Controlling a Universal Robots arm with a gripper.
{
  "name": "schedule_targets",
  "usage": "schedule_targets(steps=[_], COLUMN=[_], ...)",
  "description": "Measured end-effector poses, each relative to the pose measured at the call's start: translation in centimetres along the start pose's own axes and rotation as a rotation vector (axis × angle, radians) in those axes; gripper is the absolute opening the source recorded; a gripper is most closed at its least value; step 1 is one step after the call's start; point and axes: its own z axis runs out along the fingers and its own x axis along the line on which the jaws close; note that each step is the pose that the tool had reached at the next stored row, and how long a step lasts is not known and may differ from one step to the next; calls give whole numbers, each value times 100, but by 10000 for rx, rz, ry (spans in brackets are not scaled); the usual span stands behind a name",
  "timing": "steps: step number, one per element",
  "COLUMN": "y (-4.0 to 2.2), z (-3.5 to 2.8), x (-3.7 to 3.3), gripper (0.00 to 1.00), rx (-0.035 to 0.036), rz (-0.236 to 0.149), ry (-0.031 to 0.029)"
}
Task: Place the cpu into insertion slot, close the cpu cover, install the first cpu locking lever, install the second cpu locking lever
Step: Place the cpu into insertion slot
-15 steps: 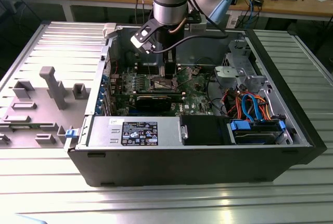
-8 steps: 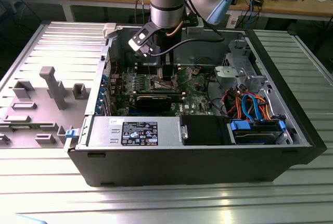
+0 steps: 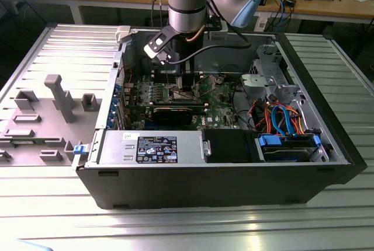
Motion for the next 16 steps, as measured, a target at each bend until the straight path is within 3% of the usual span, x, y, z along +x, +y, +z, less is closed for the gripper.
schedule_targets(steps=[16], y=[-11], z=[34], x=[-2], gripper=[55], rx=[1], rz=[0], ry=[-1])
